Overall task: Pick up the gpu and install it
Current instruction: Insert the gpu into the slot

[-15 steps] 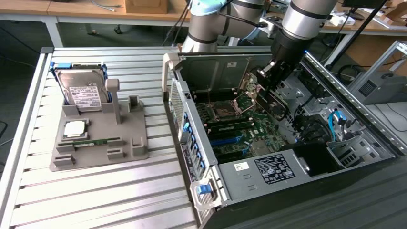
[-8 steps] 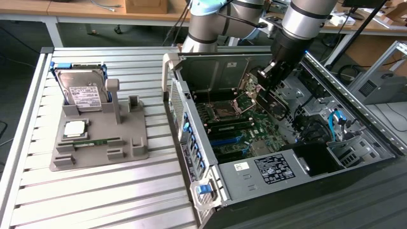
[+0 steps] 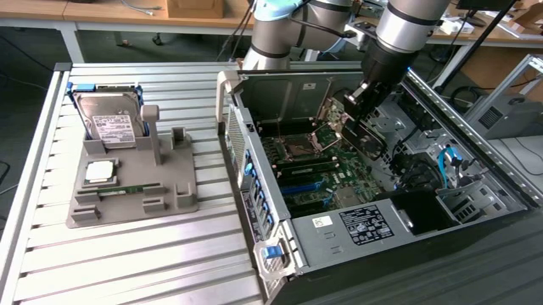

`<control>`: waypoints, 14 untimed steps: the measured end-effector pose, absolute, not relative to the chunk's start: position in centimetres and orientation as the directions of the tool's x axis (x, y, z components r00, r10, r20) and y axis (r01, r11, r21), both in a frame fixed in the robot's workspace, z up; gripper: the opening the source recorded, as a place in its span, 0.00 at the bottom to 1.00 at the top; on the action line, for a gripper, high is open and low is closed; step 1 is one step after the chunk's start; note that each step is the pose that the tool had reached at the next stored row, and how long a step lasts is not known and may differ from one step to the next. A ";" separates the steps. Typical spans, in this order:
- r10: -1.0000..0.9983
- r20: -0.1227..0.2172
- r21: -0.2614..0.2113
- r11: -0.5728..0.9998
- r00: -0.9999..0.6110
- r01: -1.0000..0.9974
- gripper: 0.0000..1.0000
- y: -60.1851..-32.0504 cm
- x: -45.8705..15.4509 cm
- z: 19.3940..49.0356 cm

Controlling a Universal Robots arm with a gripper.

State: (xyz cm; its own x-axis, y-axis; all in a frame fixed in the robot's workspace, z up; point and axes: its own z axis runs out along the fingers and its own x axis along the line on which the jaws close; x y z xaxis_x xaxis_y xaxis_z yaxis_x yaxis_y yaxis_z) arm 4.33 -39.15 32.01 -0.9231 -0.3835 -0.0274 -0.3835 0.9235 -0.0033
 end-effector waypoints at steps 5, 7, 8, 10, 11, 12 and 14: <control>-0.410 -0.027 -0.003 0.912 -0.912 -0.410 0.27 -39.1 4.3 32.0; -0.420 -0.027 -0.003 0.908 -0.907 -0.420 0.27 -39.1 4.3 32.0; -0.424 -0.027 -0.003 0.905 -0.905 -0.425 0.27 -39.1 4.3 32.0; -0.435 -0.027 -0.003 0.901 -0.900 -0.435 0.27 -39.1 4.3 32.0; -0.445 -0.027 -0.003 0.895 -0.895 -0.445 0.27 -39.1 4.3 32.0; -0.450 -0.027 -0.003 0.893 -0.893 -0.450 0.27 -39.1 4.3 32.0; -0.458 -0.027 -0.003 0.889 -0.889 -0.458 0.27 -39.1 4.3 32.0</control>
